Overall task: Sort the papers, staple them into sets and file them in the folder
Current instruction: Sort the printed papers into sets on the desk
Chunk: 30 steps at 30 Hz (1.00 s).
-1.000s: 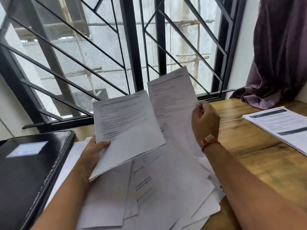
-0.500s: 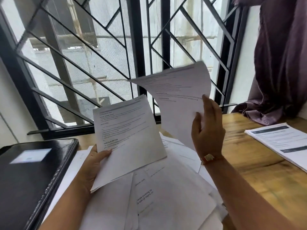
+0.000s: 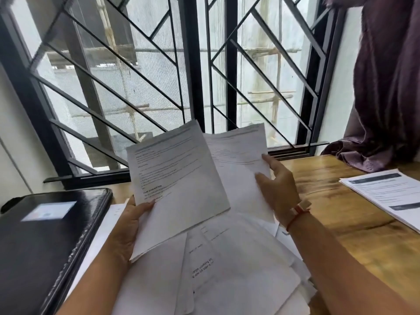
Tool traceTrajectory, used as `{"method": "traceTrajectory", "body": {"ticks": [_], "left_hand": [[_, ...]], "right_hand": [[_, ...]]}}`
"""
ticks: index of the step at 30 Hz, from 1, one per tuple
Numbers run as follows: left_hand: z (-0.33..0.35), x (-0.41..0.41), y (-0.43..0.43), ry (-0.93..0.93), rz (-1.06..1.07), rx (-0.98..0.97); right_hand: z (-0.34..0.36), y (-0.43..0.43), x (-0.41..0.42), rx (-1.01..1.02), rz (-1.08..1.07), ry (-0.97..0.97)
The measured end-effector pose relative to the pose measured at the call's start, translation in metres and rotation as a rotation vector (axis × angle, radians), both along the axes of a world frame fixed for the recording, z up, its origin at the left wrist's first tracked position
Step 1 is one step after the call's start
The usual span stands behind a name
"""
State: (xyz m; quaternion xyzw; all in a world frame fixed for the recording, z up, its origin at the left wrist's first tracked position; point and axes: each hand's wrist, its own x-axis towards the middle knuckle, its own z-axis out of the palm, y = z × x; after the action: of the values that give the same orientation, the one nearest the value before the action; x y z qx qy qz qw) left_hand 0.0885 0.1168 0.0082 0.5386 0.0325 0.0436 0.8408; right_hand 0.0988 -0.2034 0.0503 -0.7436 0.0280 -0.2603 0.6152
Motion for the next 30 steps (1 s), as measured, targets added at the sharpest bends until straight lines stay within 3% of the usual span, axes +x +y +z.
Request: {"method": "traceTrajectory", "body": {"ticks": [3, 8, 18, 24, 30], "left_hand": [[0.003, -0.003, -0.005, -0.022, -0.048, 0.001], [0.006, -0.013, -0.012, -0.012, -0.164, -0.046], [0.010, -0.016, -0.013, 0.033, -0.207, -0.029], [0.016, -0.020, -0.017, 0.059, -0.204, -0.016], [0.020, -0.024, -0.022, 0.056, -0.203, -0.012]], "right_hand": [[-0.006, 0.003, 0.000, 0.142, 0.167, 0.029], [-0.013, 0.012, -0.001, 0.207, 0.332, 0.008], [-0.011, 0.033, -0.011, 0.283, 0.521, 0.000], [-0.003, 0.040, -0.018, 0.451, 0.666, 0.063], [-0.002, 0.042, -0.022, 0.287, 0.723, -0.022]]}}
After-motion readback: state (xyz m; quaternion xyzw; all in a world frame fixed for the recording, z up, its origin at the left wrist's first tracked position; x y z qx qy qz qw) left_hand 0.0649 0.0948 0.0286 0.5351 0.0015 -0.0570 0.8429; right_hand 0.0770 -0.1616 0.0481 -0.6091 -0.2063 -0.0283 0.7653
